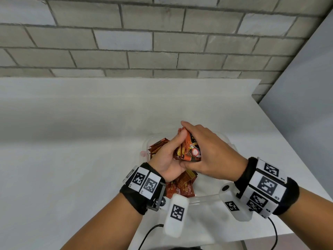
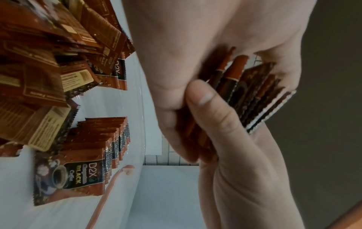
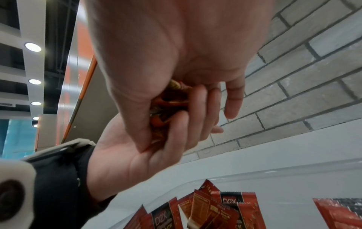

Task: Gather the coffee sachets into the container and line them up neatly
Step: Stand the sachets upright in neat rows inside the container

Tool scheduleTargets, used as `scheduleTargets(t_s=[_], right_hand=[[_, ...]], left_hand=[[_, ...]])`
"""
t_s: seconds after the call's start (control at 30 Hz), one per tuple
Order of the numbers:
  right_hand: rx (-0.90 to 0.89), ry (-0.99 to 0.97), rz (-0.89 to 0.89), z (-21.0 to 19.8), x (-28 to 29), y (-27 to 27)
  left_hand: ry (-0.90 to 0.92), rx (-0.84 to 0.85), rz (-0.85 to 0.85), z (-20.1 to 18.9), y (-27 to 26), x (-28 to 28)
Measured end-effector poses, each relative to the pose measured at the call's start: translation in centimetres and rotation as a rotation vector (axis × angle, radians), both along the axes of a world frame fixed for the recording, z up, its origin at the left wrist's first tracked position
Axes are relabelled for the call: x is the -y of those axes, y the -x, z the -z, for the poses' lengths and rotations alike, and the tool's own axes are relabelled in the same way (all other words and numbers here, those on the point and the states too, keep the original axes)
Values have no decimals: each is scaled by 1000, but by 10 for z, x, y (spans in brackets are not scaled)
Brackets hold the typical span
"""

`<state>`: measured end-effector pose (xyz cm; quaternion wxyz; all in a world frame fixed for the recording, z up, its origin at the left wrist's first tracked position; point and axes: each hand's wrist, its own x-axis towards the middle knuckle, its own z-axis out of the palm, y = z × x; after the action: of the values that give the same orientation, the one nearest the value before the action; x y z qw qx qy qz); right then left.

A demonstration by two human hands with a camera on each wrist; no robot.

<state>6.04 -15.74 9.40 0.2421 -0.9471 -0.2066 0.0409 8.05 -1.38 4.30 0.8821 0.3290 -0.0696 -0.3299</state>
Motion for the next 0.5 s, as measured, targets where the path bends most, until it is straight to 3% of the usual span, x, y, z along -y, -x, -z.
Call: scheduleTargets(t_s=[0.17, 0.27, 0.37, 0.5], right_hand=[[-92, 119, -18, 4, -5, 5], [-202, -106, 28, 4, -1, 5], [-126, -345, 173, 4, 7, 2], [-197, -406, 243, -2, 18, -5]], left_hand=[[-47, -56, -43, 11, 3, 0], [-20, -103, -42, 11, 7, -3], [-25, -109, -46, 8, 7, -7], [-83, -80, -11, 6, 7, -5]])
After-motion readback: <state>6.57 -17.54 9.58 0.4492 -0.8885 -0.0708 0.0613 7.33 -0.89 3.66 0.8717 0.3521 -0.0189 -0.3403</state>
